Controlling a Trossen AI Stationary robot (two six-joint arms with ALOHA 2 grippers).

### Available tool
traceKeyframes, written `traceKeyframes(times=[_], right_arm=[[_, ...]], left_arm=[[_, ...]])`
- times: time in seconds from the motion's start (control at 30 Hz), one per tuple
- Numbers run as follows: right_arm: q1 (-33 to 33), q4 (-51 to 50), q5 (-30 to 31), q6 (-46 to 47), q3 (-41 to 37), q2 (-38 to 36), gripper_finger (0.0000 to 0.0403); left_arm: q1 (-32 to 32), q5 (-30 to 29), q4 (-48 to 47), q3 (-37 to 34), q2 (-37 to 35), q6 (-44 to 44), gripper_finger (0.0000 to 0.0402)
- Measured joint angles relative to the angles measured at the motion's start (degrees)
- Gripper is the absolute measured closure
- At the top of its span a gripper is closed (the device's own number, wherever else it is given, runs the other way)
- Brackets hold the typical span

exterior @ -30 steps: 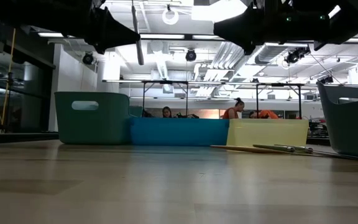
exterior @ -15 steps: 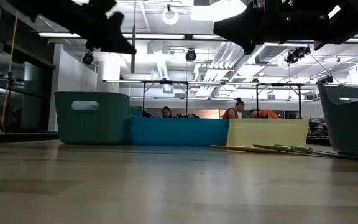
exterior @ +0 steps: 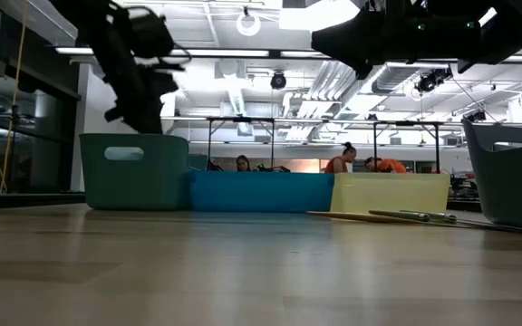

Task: Sort silverware by color (type)
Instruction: Put the blue knife into the green bin

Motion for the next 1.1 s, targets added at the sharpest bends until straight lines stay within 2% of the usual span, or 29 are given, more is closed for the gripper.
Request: traceKeyframes(times=[0.17,0.33,0.67,1.1], right_arm=[[0.0,0.0,0.0,-0.1,0.0,0.0,0.0300],[0.0,0.0,0.2,-0.1,0.0,0.0,0.0300],[0.0,0.0,0.2,0.0,0.0,0.0,0.0300],[0.0,0.0,0.2,0.0,0.0,0.0,0.0300]], left_arm=[[0.7,3.5,-6.0,0.0,3.9,0.4,0.0376],[0.7,2.8,-10.9,0.0,6.3,0.4,0.0375],[0.7,2.5,-13.3,0.3,12.5,0.6,0.0370],[0.7,0.4,-13.4,0.1,11.0,3.2,0.0324]])
